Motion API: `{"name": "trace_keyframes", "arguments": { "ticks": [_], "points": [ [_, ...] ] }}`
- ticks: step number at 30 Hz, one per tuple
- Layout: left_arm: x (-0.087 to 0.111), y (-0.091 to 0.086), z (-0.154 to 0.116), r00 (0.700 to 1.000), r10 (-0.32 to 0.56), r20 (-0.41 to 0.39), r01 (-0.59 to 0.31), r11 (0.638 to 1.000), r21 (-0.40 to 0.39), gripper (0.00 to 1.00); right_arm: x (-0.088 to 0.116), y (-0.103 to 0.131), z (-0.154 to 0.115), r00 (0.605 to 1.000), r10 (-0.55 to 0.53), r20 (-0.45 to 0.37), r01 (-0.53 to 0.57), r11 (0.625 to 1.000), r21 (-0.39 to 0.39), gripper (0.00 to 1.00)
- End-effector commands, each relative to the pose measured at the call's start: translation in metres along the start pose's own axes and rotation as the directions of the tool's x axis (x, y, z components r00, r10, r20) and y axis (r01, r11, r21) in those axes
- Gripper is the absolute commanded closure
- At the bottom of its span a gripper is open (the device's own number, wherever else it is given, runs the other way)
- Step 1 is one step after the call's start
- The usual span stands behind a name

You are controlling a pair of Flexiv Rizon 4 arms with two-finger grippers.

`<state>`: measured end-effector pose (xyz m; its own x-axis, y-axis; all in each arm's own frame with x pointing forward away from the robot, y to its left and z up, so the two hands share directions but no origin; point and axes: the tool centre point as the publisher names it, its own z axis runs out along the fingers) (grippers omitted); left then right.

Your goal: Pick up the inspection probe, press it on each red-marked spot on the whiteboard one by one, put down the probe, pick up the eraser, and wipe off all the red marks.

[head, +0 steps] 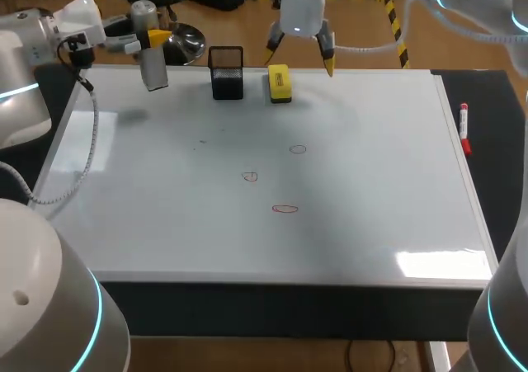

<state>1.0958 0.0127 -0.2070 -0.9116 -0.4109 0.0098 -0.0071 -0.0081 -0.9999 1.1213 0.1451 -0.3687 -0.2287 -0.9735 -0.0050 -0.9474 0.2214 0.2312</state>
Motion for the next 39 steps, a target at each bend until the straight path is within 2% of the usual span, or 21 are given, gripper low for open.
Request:
{"name": "trace_keyframes", "arguments": {
  "ticks": [1, 6, 8, 11, 17, 25, 33, 39],
  "points": [
    [0.001, -0.001, 0.000, 1.000, 0.002, 0.004, -0.002, 1.000, 0.002, 1.00, -0.022, -0.006, -0.002, 0.993, -0.080, -0.087, 0.080, 0.997, -0.002, 0.00],
    [0.001, -0.001, 0.000, 1.000, 0.002, 0.004, -0.002, 1.000, 0.002, 1.00, -0.033, -0.007, 0.007, 0.982, -0.154, -0.107, 0.157, 0.988, 0.017, 0.00],
    [0.001, -0.001, 0.000, 1.000, 0.002, 0.004, -0.002, 1.000, 0.002, 1.00, -0.034, -0.007, 0.012, 0.979, -0.157, -0.133, 0.160, 0.987, 0.017, 0.00],
    [0.001, -0.001, 0.000, 1.000, 0.002, 0.004, -0.002, 1.000, 0.002, 1.00, -0.032, -0.007, 0.020, 0.980, -0.157, -0.126, 0.161, 0.987, 0.026, 0.00],
    [0.001, -0.001, 0.000, 1.000, 0.002, 0.004, -0.002, 1.000, 0.002, 1.00, -0.024, -0.007, 0.034, 0.981, -0.154, -0.114, 0.166, 0.981, 0.103, 0.00],
    [0.001, -0.001, 0.000, 1.000, 0.002, 0.004, -0.002, 1.000, 0.002, 1.00, -0.017, -0.003, 0.047, 0.979, -0.180, -0.096, 0.197, 0.955, 0.223, 0.00],
    [0.001, -0.001, 0.000, 1.000, 0.002, 0.004, -0.002, 1.000, 0.002, 1.00, -0.007, -0.003, 0.055, 0.982, -0.159, -0.097, 0.178, 0.955, 0.238, 0.00],
    [0.001, -0.001, 0.000, 1.000, 0.002, 0.004, -0.002, 1.000, 0.002, 1.00, -0.001, -0.009, 0.050, 0.985, -0.136, -0.102, 0.157, 0.957, 0.242, 0.00]
  ]
}}
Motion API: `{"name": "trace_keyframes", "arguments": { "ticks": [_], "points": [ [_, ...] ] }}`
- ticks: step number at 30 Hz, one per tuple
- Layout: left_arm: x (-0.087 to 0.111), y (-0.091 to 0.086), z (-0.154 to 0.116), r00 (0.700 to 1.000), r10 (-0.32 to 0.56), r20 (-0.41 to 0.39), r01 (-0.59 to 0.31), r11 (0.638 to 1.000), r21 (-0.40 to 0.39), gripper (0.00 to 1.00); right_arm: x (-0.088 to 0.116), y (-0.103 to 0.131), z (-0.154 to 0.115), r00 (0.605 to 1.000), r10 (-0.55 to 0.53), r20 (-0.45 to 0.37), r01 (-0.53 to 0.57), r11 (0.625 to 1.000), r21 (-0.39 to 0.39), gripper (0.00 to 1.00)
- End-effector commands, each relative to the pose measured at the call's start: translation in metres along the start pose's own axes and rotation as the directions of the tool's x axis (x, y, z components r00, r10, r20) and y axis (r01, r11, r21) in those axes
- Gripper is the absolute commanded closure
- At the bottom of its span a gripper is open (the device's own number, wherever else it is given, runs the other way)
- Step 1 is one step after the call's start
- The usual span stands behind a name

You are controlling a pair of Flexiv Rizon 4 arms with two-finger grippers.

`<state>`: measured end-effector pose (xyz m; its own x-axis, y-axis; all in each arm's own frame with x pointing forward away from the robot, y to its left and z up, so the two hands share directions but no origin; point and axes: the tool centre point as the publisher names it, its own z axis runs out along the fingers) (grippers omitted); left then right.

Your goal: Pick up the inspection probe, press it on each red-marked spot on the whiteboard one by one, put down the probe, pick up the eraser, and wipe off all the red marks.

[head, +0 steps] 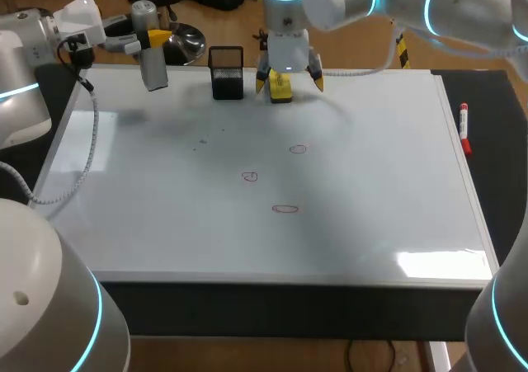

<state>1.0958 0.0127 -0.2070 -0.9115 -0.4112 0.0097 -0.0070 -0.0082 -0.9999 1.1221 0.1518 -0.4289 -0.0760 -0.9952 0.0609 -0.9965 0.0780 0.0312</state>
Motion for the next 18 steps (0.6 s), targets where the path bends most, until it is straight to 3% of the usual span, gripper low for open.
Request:
{"name": "trace_keyframes", "arguments": {
  "ticks": [1, 18],
  "points": [
    [0.001, -0.001, 0.000, 1.000, 0.002, 0.004, -0.002, 1.000, 0.002, 1.00, 0.007, 0.001, -0.009, 1.000, -0.001, -0.004, 0.001, 0.999, 0.046, 0.00],
    [0.001, -0.001, 0.000, 1.000, 0.002, 0.004, -0.002, 1.000, 0.002, 1.00, -0.011, -0.037, -0.001, 0.996, -0.086, 0.019, 0.086, 0.996, -0.033, 0.00]
  ]
}}
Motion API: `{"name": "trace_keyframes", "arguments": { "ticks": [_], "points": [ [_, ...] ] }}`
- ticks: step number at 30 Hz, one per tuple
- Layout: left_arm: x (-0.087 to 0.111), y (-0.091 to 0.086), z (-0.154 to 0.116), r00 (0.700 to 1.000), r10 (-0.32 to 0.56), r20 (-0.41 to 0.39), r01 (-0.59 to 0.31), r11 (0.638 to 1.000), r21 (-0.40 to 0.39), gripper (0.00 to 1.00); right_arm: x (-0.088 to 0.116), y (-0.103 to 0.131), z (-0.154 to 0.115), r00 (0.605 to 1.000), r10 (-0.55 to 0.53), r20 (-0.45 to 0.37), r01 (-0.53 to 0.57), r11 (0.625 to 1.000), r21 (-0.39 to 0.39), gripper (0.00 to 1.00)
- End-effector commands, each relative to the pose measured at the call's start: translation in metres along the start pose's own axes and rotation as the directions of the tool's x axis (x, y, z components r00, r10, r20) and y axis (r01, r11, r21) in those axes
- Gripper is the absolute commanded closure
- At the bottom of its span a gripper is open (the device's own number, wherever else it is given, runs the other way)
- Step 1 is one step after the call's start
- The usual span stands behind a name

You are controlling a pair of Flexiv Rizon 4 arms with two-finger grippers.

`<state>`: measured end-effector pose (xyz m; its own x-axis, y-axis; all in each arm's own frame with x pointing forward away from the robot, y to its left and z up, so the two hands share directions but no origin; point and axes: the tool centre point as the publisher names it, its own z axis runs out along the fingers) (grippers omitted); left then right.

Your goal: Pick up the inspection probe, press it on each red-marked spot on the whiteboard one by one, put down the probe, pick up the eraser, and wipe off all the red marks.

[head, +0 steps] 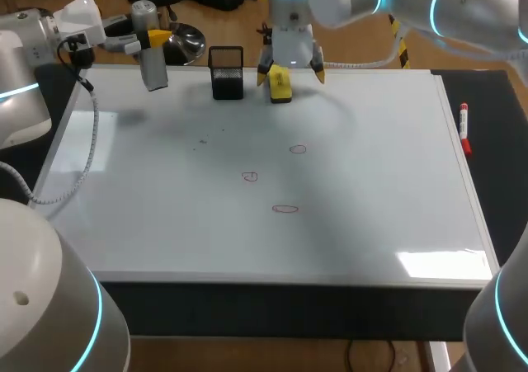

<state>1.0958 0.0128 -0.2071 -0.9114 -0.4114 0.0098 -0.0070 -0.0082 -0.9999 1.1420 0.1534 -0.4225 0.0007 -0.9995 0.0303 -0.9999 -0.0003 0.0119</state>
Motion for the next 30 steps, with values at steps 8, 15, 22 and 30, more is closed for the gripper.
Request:
{"name": "trace_keyframes", "arguments": {
  "ticks": [8, 15, 22, 30],
  "points": [
    [0.001, -0.001, 0.000, 1.000, 0.002, 0.004, -0.002, 1.000, 0.002, 1.00, -0.018, -0.026, 0.007, 0.999, -0.043, -0.016, 0.042, 0.994, -0.101, 0.00],
    [0.001, -0.001, 0.000, 1.000, 0.002, 0.004, -0.002, 1.000, 0.002, 1.00, -0.020, -0.022, 0.010, 0.999, -0.035, -0.013, 0.033, 0.993, -0.113, 0.35],
    [0.001, -0.001, 0.000, 1.000, 0.002, 0.004, -0.002, 1.000, 0.002, 1.00, -0.020, -0.012, 0.018, 1.000, -0.029, -0.013, 0.027, 0.991, -0.131, 0.59],
    [0.001, -0.001, 0.000, 1.000, 0.002, 0.004, -0.002, 1.000, 0.002, 1.00, -0.014, -0.008, 0.020, 1.000, 0.008, -0.014, -0.010, 0.991, -0.136, 1.00]
  ]
}}
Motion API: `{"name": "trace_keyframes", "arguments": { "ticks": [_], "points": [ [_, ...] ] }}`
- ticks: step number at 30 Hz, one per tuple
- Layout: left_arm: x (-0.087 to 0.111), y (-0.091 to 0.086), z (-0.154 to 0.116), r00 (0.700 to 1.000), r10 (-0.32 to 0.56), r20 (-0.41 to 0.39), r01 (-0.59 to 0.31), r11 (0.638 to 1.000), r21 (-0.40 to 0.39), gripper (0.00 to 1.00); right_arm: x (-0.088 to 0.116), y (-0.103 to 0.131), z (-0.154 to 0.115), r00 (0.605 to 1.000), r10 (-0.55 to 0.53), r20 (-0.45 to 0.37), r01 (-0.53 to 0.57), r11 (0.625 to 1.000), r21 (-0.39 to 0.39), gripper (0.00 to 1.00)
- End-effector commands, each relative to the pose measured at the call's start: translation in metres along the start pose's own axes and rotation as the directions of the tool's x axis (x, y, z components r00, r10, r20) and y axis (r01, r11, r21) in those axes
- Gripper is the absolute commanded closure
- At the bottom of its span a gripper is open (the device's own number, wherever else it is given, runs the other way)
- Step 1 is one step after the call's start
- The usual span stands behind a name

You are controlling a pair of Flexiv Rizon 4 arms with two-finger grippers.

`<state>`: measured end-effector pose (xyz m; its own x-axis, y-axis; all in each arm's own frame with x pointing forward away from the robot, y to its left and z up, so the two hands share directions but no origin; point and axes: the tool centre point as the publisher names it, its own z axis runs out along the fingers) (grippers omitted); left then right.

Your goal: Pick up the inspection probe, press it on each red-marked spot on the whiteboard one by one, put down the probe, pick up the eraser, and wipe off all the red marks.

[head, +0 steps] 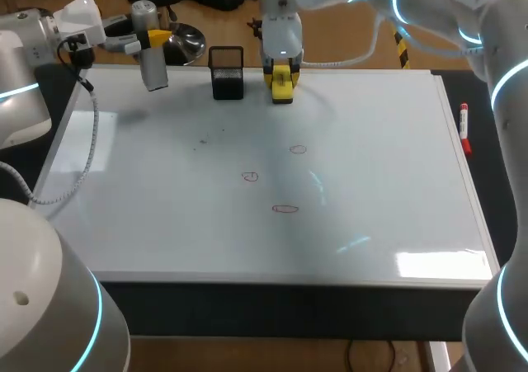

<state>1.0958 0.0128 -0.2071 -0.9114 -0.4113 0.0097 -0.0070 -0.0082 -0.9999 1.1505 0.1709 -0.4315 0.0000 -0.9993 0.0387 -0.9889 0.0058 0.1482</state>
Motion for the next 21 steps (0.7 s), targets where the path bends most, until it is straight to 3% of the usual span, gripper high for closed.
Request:
{"name": "trace_keyframes", "arguments": {
  "ticks": [1, 11, 21],
  "points": [
    [0.001, -0.001, 0.000, 1.000, 0.002, 0.004, -0.002, 1.000, 0.002, 1.00, 0.005, -0.001, 0.011, 1.000, 0.017, -0.003, -0.017, 1.000, -0.001, 1.00],
    [0.001, -0.001, 0.000, 1.000, 0.002, 0.004, -0.002, 1.000, 0.002, 1.00, 0.009, 0.015, -0.025, 0.999, 0.043, -0.011, -0.043, 0.999, -0.013, 1.00],
    [0.001, -0.001, 0.000, 1.000, 0.002, 0.004, -0.002, 1.000, 0.002, 1.00, 0.048, 0.043, -0.048, 0.990, 0.139, -0.026, -0.139, 0.990, 0.014, 1.00]
  ]
}}
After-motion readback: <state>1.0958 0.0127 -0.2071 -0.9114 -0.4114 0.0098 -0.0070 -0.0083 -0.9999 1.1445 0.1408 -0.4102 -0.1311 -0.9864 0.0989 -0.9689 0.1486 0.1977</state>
